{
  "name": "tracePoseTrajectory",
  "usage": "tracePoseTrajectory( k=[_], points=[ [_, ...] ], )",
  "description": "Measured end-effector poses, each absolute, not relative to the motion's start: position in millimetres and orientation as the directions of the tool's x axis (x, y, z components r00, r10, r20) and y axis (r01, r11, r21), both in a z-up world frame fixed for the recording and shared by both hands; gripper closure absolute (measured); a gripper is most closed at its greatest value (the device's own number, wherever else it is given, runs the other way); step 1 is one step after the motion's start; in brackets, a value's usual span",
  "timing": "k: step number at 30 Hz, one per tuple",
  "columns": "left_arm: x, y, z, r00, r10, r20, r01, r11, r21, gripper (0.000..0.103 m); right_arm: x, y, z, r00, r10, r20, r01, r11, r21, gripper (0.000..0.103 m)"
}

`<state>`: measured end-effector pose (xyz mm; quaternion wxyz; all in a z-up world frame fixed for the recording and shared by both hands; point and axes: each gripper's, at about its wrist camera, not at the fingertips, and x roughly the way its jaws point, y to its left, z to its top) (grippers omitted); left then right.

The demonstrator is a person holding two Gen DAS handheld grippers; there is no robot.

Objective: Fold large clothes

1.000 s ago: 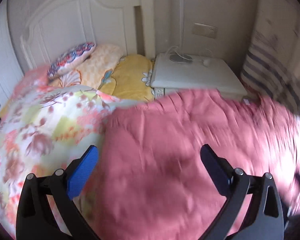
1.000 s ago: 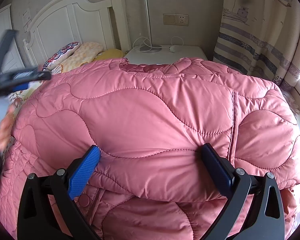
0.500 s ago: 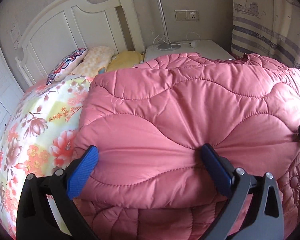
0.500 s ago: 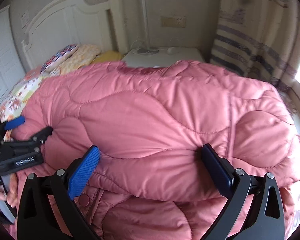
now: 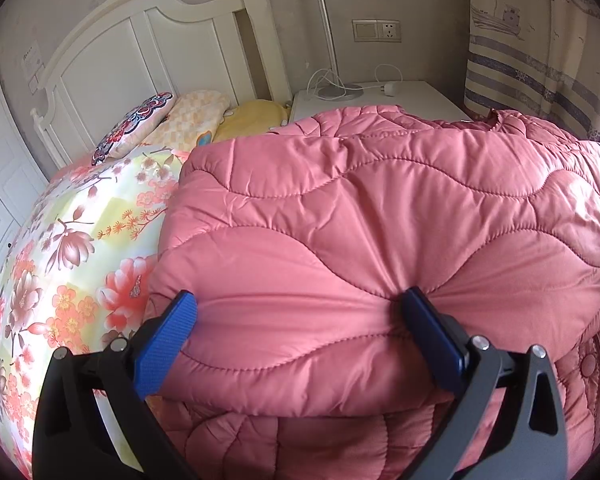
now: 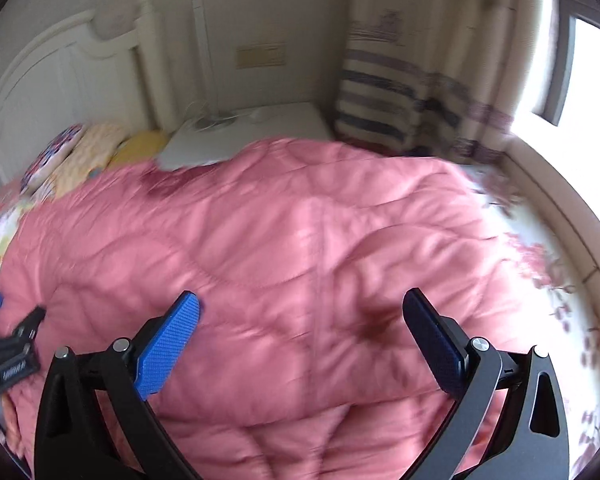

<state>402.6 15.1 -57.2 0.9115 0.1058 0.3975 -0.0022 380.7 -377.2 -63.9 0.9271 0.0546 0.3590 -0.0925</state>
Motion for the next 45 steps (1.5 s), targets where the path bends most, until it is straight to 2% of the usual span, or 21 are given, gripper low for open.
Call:
tracePoseTrajectory(
  k=[3, 6, 10, 13, 16, 17, 19, 22, 24, 33, 37, 40, 42, 45],
  points=[
    [402.8, 15.5, -57.2, 0.683, 0.076, -0.726, 0.089, 0.979, 0.186, 0.002, 393.6, -416.5, -69.4, 0.672, -0.182, -0.718, 0.311, 0.949, 0.051, 0.005],
    [403.1, 15.9, -57.5, 0.681, 0.072, -0.729, 0.088, 0.980, 0.180, 0.002, 404.4, -434.1, -85.4, 0.622, -0.191, -0.759, 0.333, 0.942, 0.036, 0.004],
    [403.4, 17.1, -57.9, 0.680, 0.070, -0.730, 0.088, 0.981, 0.175, 0.002, 393.5, -432.4, -74.1, 0.625, -0.211, -0.752, 0.340, 0.940, 0.019, 0.005],
    [403.5, 17.3, -57.9, 0.680, 0.070, -0.730, 0.088, 0.981, 0.176, 0.002, 358.3, -419.3, -48.7, 0.735, -0.216, -0.643, 0.337, 0.939, 0.069, 0.005],
    [403.5, 17.1, -57.8, 0.680, 0.070, -0.730, 0.088, 0.980, 0.176, 0.002, 330.6, -390.9, -30.3, 0.820, -0.220, -0.528, 0.275, 0.961, 0.027, 0.005],
    [403.4, 16.9, -57.8, 0.680, 0.070, -0.729, 0.088, 0.980, 0.176, 0.002, 330.0, -378.1, -30.9, 0.830, -0.175, -0.530, 0.211, 0.977, 0.009, 0.005],
    [403.5, 17.2, -57.9, 0.680, 0.070, -0.729, 0.088, 0.981, 0.175, 0.002, 340.7, -355.6, -42.5, 0.797, -0.122, -0.591, 0.111, 0.992, -0.054, 0.005],
    [403.7, 17.3, -58.3, 0.681, 0.068, -0.729, 0.088, 0.981, 0.174, 0.002, 357.3, -335.7, -77.8, 0.726, -0.156, -0.670, 0.070, 0.986, -0.154, 0.005],
    [404.6, 17.4, -58.6, 0.680, 0.068, -0.730, 0.088, 0.981, 0.173, 0.002, 362.3, -340.0, -88.2, 0.705, -0.124, -0.698, 0.064, 0.992, -0.112, 0.005],
    [403.2, 17.0, -56.7, 0.674, 0.067, -0.735, 0.084, 0.982, 0.167, 0.002, 365.9, -354.9, -92.5, 0.695, -0.067, -0.715, 0.058, 0.998, -0.037, 0.004],
    [404.5, 12.9, -56.3, 0.666, 0.087, -0.741, 0.087, 0.977, 0.194, 0.002, 370.6, -359.7, -90.7, 0.687, -0.033, -0.726, 0.049, 0.999, 0.001, 0.004],
    [391.2, 13.3, -34.5, 0.619, 0.157, -0.769, 0.059, 0.968, 0.245, 0.002, 369.8, -366.2, -85.5, 0.654, -0.007, -0.757, 0.037, 0.999, 0.023, 0.005],
    [352.2, 22.1, -2.5, 0.692, 0.038, -0.721, 0.065, 0.991, 0.116, 0.002, 351.1, -364.4, -67.3, 0.626, -0.027, -0.780, 0.061, 0.998, 0.015, 0.005],
    [311.8, 17.1, 6.9, 0.707, -0.031, -0.706, 0.104, 0.993, 0.060, 0.002, 301.0, -354.4, -41.9, 0.727, 0.079, -0.682, -0.033, 0.996, 0.080, 0.005]
  ],
)
